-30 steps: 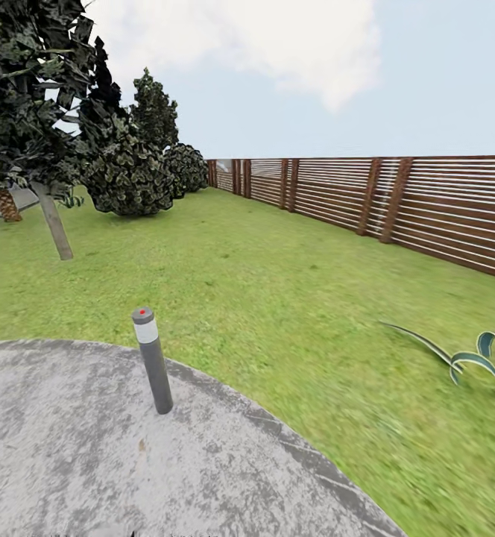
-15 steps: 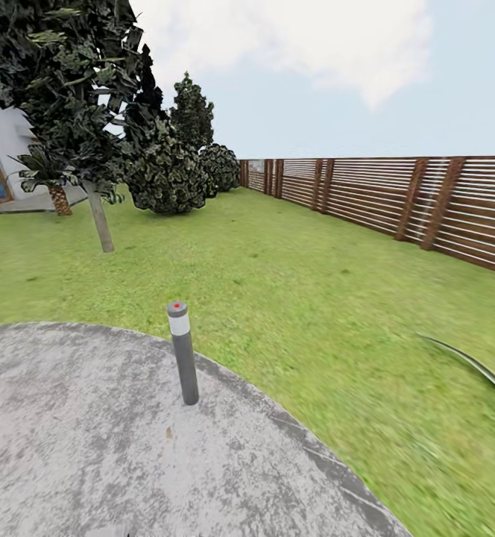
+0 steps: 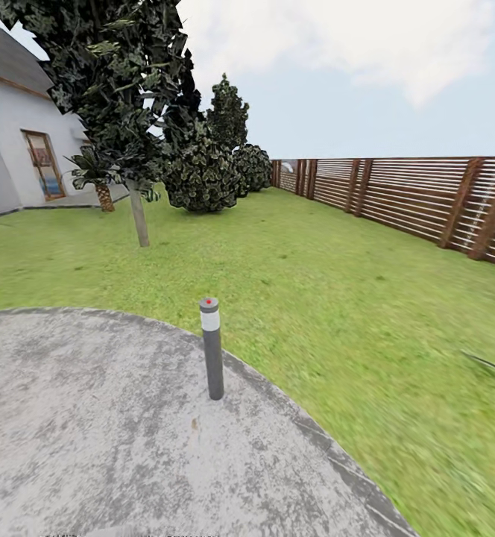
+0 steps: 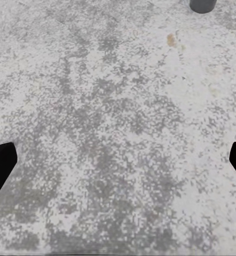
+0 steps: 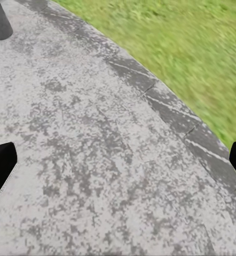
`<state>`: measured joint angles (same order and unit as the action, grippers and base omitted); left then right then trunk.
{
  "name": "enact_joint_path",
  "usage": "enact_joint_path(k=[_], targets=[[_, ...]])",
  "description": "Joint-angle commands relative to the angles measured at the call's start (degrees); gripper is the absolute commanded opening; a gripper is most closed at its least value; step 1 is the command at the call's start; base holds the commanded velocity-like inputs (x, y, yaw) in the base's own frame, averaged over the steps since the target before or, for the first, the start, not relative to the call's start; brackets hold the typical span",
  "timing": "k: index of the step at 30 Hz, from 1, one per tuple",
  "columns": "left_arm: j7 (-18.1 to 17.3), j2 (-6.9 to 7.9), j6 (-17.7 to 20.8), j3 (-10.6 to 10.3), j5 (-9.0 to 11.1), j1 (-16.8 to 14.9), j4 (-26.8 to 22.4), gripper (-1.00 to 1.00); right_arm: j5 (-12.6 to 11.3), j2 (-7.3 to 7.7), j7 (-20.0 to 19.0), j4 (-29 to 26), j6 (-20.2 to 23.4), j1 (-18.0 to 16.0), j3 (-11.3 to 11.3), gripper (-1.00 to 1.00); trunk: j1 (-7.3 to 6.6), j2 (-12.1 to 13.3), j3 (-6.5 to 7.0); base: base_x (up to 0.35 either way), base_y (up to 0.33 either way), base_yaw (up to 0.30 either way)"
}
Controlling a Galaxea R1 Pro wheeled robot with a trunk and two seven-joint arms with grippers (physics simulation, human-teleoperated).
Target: Pick up the pesticide atomizer in the garden and spray insectifuge to fully cover both potted plants in the garden.
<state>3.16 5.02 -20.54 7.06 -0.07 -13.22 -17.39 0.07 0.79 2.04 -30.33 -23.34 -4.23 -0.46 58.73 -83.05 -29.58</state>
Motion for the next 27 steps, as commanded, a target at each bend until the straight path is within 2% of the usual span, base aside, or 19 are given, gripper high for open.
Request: enact_joint_path(k=[1, 27], targets=[[0.15, -0.01, -0.2, -0.03, -0.01, -0.06, 0.09, 1.0, 0.02, 0.01, 0.15, 0.01, -0.18, -0.01, 0.02, 1.0, 0.0, -0.03, -0.06, 0.0, 0.0, 0.28], [0.15, -0.01, -0.2, -0.03, -0.01, -0.06, 0.07, 1.0, 0.02, 0.01, 0.15, 0.01, -0.16, -0.01, 0.02, 1.0, 0.0, -0.03, -0.06, 0.0, 0.0, 0.279]])
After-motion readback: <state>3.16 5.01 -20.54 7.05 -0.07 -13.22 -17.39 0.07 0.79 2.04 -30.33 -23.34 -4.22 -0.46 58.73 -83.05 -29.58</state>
